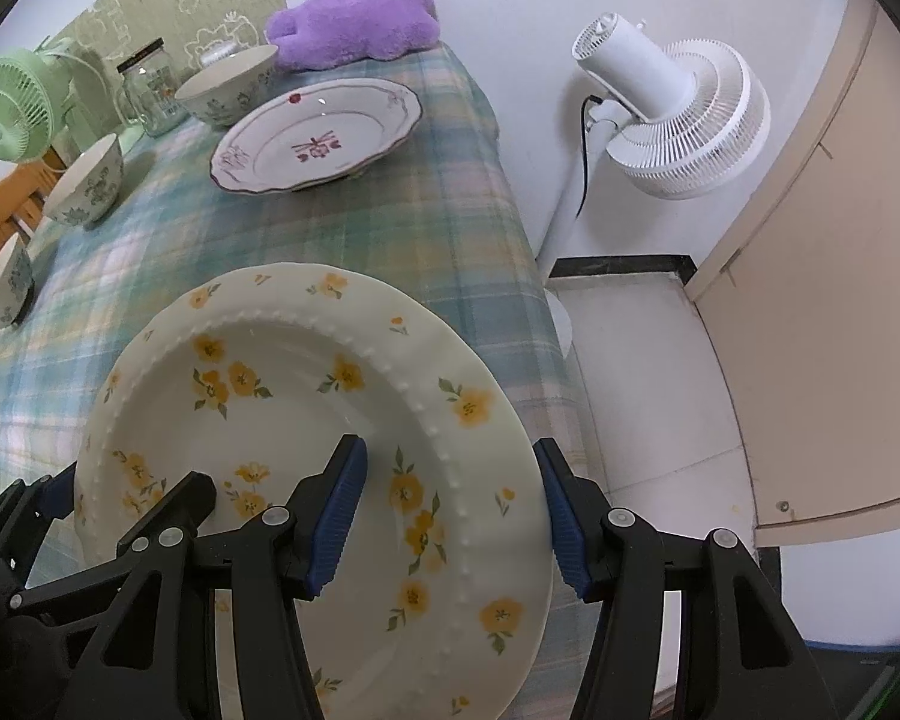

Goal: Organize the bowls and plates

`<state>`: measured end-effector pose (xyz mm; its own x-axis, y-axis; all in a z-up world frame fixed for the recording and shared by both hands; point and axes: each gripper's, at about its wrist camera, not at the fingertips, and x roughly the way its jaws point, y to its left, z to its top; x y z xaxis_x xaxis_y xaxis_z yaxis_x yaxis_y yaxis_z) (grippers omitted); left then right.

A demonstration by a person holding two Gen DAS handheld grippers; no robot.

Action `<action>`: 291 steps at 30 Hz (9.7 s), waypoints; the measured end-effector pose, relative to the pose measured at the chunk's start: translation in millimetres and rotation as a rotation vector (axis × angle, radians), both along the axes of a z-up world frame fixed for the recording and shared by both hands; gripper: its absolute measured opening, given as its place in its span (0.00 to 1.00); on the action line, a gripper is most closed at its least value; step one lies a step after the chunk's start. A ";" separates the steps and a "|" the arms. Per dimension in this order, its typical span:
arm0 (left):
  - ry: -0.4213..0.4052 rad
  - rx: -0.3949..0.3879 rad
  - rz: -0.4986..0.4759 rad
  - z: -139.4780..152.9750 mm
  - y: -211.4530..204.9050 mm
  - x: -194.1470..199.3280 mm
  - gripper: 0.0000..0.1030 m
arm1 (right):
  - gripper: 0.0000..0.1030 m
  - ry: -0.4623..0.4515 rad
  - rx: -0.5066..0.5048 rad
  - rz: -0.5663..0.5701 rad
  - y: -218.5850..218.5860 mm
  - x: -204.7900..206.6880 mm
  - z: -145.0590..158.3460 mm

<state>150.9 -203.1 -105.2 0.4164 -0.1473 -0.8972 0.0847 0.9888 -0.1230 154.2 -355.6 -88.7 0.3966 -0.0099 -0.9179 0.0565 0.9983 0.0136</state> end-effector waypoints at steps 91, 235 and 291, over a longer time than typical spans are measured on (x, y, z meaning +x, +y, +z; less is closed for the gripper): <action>-0.052 0.099 0.106 58.1 50.5 -8.2 0.87 | 0.60 -0.087 0.061 0.083 39.4 -0.8 38.0; -0.149 0.129 0.047 82.5 51.2 102.7 0.58 | 0.41 -0.108 0.027 0.084 67.9 111.1 69.3; 0.036 0.080 0.040 10.4 -8.4 2.5 0.61 | 0.26 0.025 0.089 0.038 -13.0 -7.8 19.7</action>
